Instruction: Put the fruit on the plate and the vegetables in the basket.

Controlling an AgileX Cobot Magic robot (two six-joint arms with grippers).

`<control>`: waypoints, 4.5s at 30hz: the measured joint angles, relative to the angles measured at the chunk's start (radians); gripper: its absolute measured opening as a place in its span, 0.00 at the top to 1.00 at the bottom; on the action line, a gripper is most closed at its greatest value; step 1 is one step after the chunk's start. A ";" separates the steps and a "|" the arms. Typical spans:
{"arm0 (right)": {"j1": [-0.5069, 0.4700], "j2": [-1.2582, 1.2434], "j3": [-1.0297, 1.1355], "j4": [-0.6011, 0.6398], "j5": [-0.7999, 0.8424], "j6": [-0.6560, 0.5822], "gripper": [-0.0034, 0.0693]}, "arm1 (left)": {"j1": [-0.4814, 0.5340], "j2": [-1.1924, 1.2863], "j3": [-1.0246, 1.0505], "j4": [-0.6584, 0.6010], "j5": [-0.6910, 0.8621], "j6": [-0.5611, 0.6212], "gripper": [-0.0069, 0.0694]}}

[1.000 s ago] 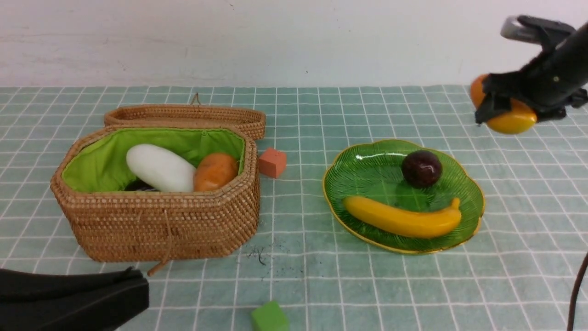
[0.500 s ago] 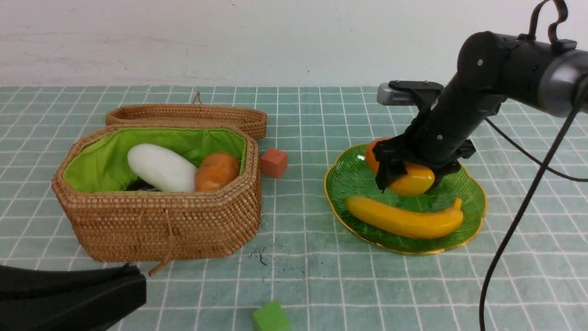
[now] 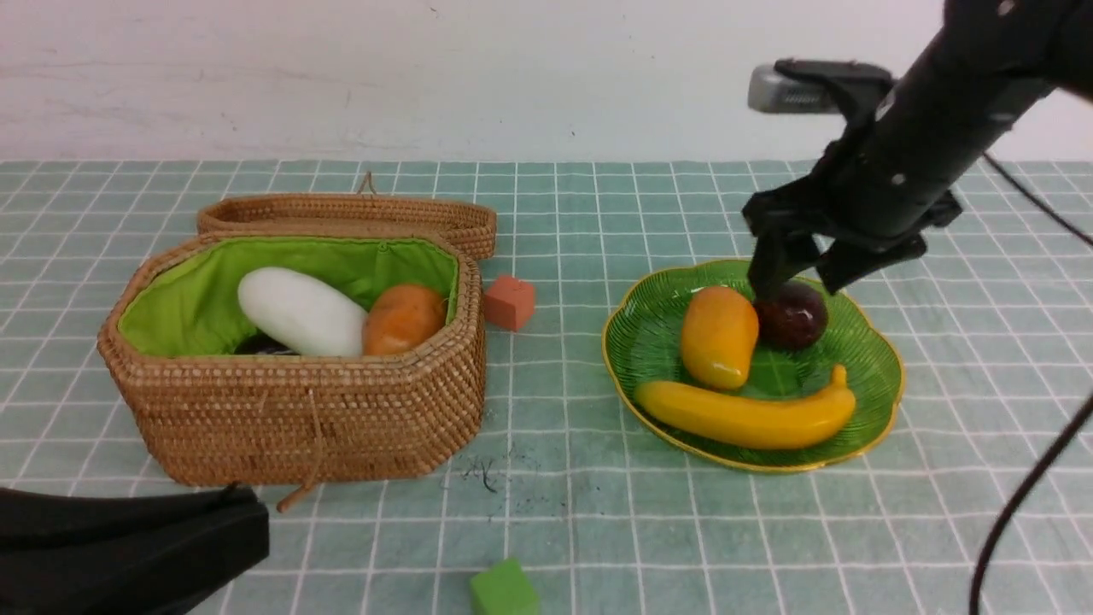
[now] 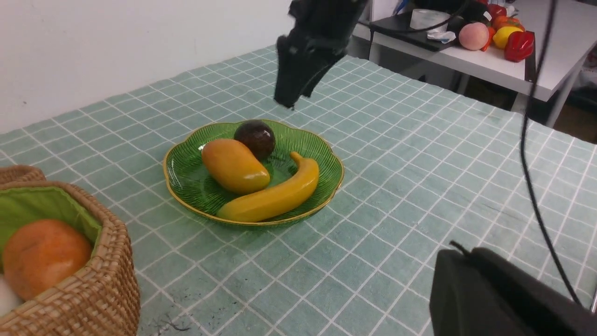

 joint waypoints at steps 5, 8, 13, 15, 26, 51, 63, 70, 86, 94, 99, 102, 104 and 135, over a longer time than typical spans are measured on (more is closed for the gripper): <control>0.000 -0.240 0.129 -0.054 0.052 0.005 0.72 | 0.000 -0.097 0.056 0.002 -0.039 -0.073 0.93; 0.000 -0.405 0.261 -0.059 0.057 0.020 0.87 | 0.000 -0.202 0.132 0.009 -0.077 -0.080 0.93; 0.000 -0.659 0.476 -0.059 0.059 0.067 0.94 | 0.000 -0.314 0.243 0.009 -0.188 -0.085 0.93; 0.000 -0.746 0.564 -0.060 0.060 0.092 0.94 | 0.000 -0.330 0.272 0.009 -0.214 -0.085 0.93; 0.000 -1.232 0.946 -0.088 -0.014 0.243 0.94 | 0.000 -0.337 0.351 0.009 -0.221 -0.086 0.93; -0.069 -1.473 1.381 -0.229 -0.669 0.219 0.98 | 0.000 -0.337 0.351 0.009 -0.222 -0.087 0.93; -0.229 -1.791 1.744 -0.172 -0.806 0.082 0.98 | 0.000 -0.338 0.351 0.009 -0.220 -0.087 0.93; -0.229 -1.791 1.740 -0.068 -0.779 0.076 0.98 | 0.000 -0.338 0.351 0.009 -0.210 -0.087 0.93; -0.229 -1.792 1.738 -0.049 -0.772 0.076 0.96 | 0.000 -0.338 0.351 0.009 -0.207 -0.087 0.92; -0.229 -1.792 1.738 -0.047 -0.772 0.076 0.95 | 0.084 -0.341 0.413 0.057 -0.372 -0.143 0.92; -0.229 -1.792 1.738 -0.047 -0.772 0.076 0.95 | 0.333 -0.402 0.442 0.321 -0.297 -0.383 0.93; -0.229 -1.792 1.738 -0.047 -0.772 0.076 0.95 | 0.439 -0.470 0.464 0.516 -0.206 -0.561 0.93; -0.229 -1.792 1.738 -0.047 -0.772 0.076 0.95 | 0.478 -0.480 0.506 0.602 -0.181 -0.666 0.93; -0.229 -1.792 1.738 -0.047 -0.770 0.076 0.90 | 0.483 -0.480 0.617 0.600 -0.074 -0.793 0.93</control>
